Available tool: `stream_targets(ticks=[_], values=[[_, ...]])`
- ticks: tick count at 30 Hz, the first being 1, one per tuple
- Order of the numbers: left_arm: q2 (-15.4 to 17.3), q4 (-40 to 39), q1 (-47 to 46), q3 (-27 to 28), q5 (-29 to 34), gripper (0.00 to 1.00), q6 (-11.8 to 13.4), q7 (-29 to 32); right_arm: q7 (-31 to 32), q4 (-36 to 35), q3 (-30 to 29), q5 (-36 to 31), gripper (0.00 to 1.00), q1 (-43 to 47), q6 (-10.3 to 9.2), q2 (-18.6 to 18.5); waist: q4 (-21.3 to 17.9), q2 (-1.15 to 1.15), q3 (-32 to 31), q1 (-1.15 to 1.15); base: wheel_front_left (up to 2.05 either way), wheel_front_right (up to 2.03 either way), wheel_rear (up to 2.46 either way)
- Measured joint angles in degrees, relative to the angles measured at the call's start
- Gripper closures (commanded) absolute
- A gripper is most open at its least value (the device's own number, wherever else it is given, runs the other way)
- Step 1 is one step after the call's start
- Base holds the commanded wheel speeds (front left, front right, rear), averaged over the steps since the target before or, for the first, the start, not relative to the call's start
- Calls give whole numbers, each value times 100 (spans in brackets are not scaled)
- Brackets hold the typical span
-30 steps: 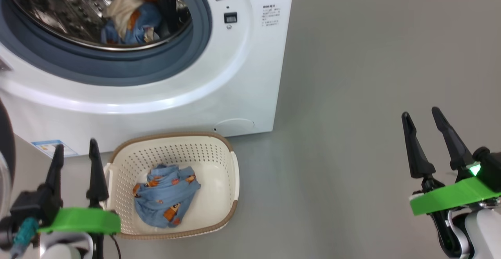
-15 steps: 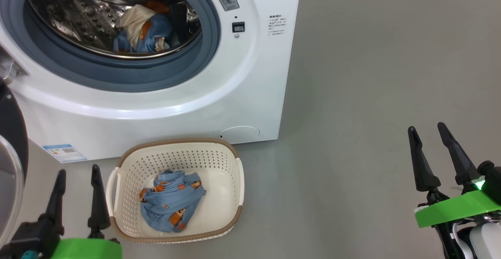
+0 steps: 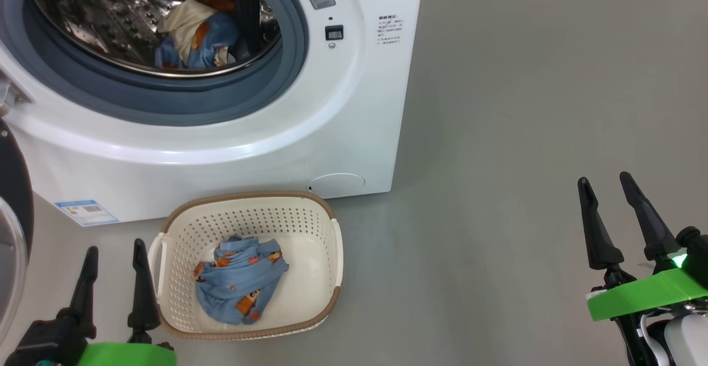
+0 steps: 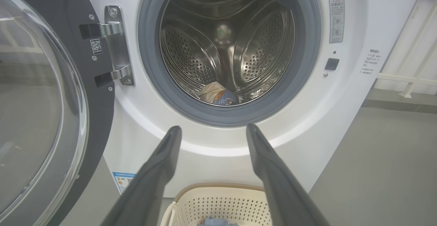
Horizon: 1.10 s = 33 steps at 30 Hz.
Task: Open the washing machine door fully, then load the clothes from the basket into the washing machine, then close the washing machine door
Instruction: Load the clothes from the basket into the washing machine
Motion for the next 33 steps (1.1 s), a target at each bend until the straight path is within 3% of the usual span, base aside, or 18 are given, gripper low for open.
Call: stream_targets(ticks=[17, 33], values=[[-1, 316, -181, -87, -38, 0, 119, 0, -1, -59, 22, 7, 0, -240, 0, 96, -104, 0, 464, 0, 0, 0, 0], [157, 1981, -1500, -310, 154, 0, 33, 1, -1, -187, 124, 15, 0, -1018, 0, 221, -263, 0, 1502, 1, 0, 0, 0]])
